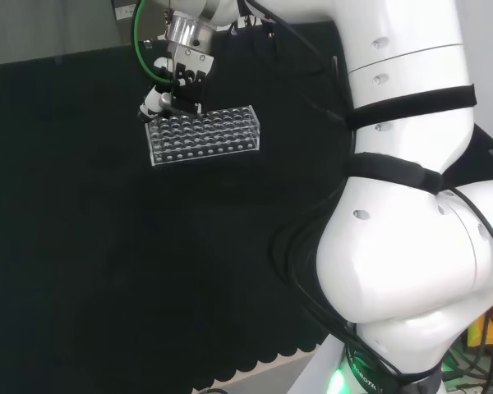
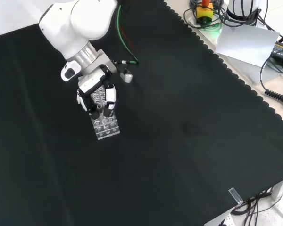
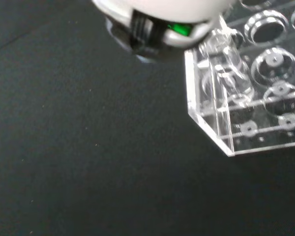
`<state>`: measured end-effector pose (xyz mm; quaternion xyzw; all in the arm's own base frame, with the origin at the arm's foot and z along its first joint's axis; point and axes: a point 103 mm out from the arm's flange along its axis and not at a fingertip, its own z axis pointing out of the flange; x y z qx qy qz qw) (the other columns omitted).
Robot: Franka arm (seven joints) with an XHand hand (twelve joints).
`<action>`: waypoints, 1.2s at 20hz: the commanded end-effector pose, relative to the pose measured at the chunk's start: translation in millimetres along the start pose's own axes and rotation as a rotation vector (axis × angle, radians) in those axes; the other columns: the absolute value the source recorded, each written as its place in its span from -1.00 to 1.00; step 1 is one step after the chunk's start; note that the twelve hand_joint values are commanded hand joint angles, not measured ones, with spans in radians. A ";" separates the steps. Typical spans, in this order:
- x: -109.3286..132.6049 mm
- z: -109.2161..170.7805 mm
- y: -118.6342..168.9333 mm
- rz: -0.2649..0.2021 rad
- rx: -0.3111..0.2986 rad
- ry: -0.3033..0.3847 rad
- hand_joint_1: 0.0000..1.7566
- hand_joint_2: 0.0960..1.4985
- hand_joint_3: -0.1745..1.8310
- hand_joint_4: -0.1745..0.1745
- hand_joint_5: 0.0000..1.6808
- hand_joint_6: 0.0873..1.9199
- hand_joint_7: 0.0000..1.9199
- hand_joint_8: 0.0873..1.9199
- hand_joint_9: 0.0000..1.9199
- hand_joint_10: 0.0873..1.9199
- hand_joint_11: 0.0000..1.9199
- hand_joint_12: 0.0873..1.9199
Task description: Put the test tube back in the rack.
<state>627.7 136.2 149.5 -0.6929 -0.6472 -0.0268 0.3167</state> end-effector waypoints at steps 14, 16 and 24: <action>25.4 -83.3 -53.5 -0.150 0.042 0.110 0.13 -0.32 -0.30 0.12 -0.56 -0.69 -0.84 -0.02 -0.68 0.00 -0.91 0.65; 32.7 -104.9 -67.5 -0.173 0.016 0.102 0.13 -0.32 -0.30 0.12 -0.55 -0.69 -0.84 -0.02 -0.68 0.00 -0.91 0.65; 55.4 -174.2 -125.3 -0.257 -0.069 0.085 0.13 -0.31 -0.29 0.13 -0.55 -0.71 -0.84 -0.02 -0.68 0.00 -0.92 0.65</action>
